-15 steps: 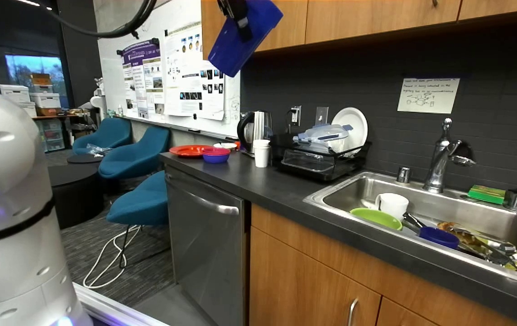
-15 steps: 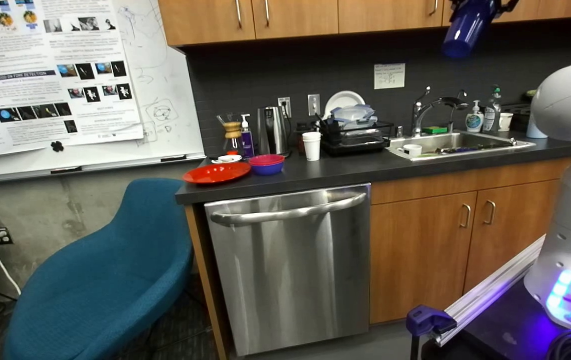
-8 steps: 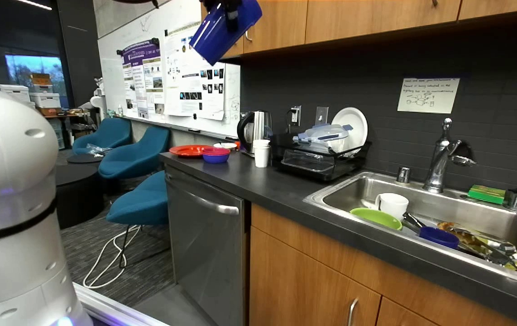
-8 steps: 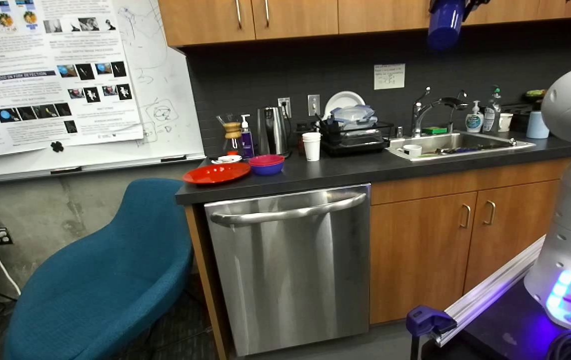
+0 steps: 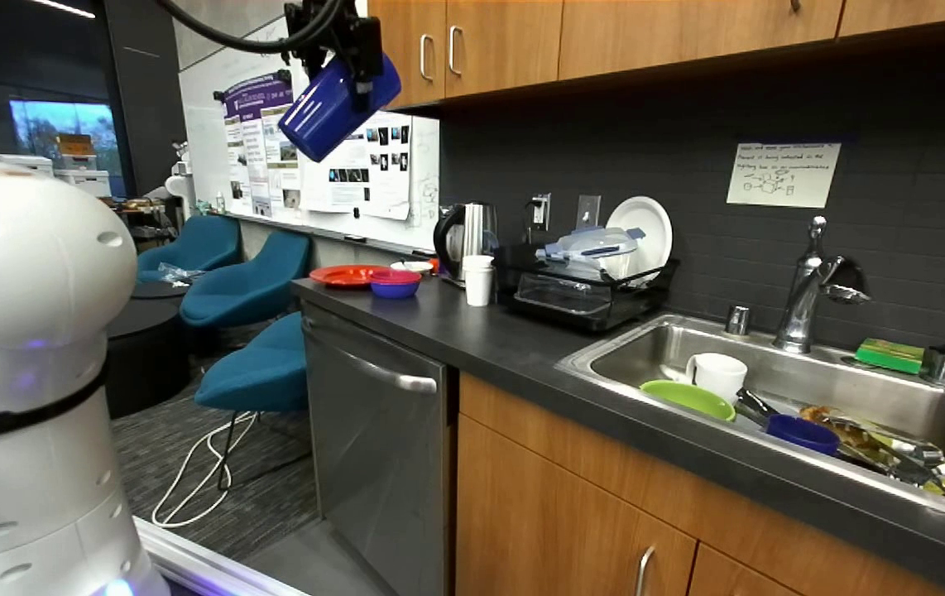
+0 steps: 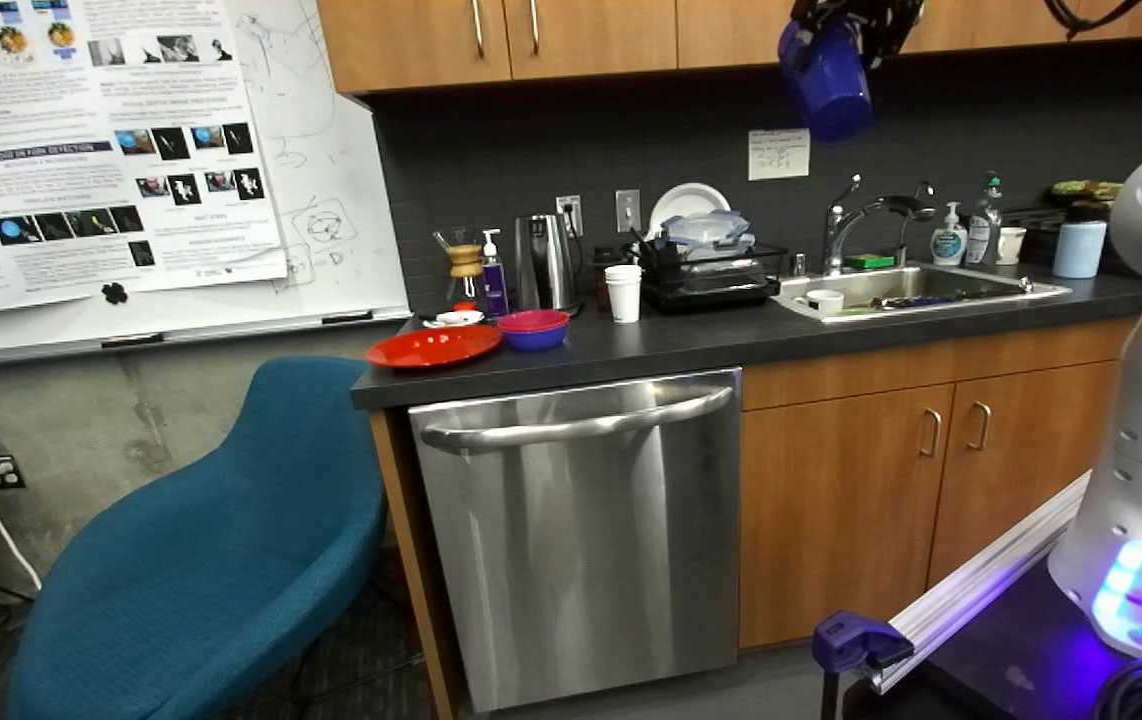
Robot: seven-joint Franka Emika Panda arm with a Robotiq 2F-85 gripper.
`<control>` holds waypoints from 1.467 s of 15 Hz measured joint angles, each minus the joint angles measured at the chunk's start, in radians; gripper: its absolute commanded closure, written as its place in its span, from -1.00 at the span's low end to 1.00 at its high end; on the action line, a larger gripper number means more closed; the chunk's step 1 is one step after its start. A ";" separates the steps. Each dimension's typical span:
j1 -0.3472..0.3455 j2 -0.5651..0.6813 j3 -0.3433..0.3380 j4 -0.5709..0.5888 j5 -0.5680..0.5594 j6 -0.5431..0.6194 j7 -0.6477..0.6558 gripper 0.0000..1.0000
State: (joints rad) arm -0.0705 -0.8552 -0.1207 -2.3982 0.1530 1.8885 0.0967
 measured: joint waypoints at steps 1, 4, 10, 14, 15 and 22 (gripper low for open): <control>0.012 0.012 0.006 -0.005 0.003 0.000 -0.008 -0.21; 0.027 0.042 0.013 -0.011 0.004 0.000 -0.028 -0.21; -0.044 0.066 0.027 -0.010 -0.003 0.021 0.052 -0.21; -0.081 0.065 0.028 -0.009 -0.003 0.027 0.071 -0.71; -0.082 0.065 0.028 -0.009 -0.003 0.028 0.072 -0.71; -0.082 0.065 0.029 -0.009 -0.003 0.028 0.076 -0.71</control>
State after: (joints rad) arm -0.1527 -0.7906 -0.0918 -2.4074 0.1497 1.9168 0.1730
